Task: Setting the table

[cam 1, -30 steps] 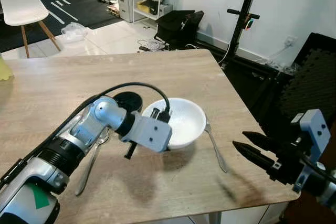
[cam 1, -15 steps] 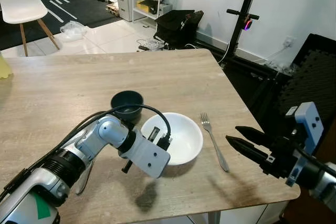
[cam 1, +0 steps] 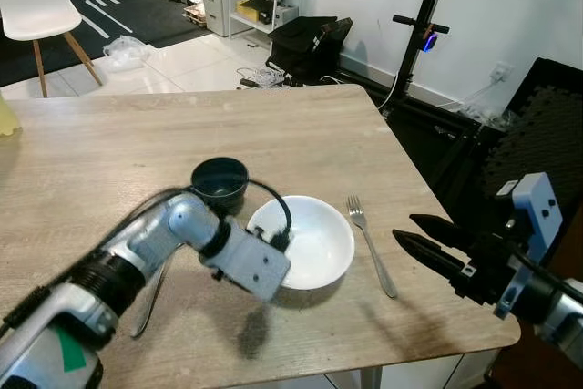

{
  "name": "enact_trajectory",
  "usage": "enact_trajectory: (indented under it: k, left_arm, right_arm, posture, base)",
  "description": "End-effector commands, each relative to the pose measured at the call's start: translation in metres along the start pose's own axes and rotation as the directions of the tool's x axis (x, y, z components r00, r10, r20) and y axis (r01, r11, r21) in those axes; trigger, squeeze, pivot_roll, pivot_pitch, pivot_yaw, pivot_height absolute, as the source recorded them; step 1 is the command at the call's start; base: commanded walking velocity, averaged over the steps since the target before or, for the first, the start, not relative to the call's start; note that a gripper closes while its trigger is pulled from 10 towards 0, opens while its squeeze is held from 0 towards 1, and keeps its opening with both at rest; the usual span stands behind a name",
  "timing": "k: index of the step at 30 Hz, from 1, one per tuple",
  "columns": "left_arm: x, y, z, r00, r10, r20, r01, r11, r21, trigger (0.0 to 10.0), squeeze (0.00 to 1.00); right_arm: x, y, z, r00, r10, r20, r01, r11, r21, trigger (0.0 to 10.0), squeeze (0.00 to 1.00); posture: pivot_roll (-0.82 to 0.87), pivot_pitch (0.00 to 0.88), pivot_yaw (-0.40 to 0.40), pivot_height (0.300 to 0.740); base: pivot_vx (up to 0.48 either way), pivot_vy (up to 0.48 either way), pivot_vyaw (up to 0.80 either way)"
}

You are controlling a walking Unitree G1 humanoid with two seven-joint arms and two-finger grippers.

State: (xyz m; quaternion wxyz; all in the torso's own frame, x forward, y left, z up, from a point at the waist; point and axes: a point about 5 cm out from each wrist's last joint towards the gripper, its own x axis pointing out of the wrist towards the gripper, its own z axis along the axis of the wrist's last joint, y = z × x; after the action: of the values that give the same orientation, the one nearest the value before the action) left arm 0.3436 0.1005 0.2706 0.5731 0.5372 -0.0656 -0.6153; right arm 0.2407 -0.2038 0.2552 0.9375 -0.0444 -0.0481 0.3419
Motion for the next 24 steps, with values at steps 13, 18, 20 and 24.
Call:
enact_trajectory:
  k: [13,18,20,24]
  left_arm:
    - [-0.092,-0.010,0.019,0.801,0.571,0.180,-0.441,0.767,-0.467,10.0,0.00]
    - [-0.085,-0.026,-0.002,0.815,0.578,0.032,-0.481,0.707,-0.518,10.0,0.00]
    - [-0.063,-0.029,-0.031,0.734,0.656,-0.177,-0.576,0.462,-0.675,10.0,0.00]
    - [-0.014,-0.030,-0.047,0.703,0.629,-0.332,-0.529,0.150,-0.835,10.0,0.00]
  right_arm:
    - [0.009,0.000,-0.001,0.991,-0.097,0.090,0.092,0.994,0.055,10.0,0.00]
    - [0.013,-0.001,-0.004,0.989,-0.110,0.095,0.104,0.992,0.068,10.0,0.00]
    - [0.018,-0.003,-0.004,0.985,-0.137,0.109,0.131,0.989,0.068,10.0,0.00]
    - [0.024,-0.009,0.001,0.966,-0.213,0.144,0.208,0.977,0.050,10.0,0.00]
  posture:
    - [0.06,0.134,0.037,0.740]
    - [0.07,0.134,0.030,0.740]
    - [0.07,0.134,0.030,0.740]
    - [0.07,0.129,0.034,0.740]
  base:
    - [0.000,0.000,0.00]
    - [0.000,0.000,0.00]
    - [0.000,0.000,0.00]
    - [0.000,0.000,0.00]
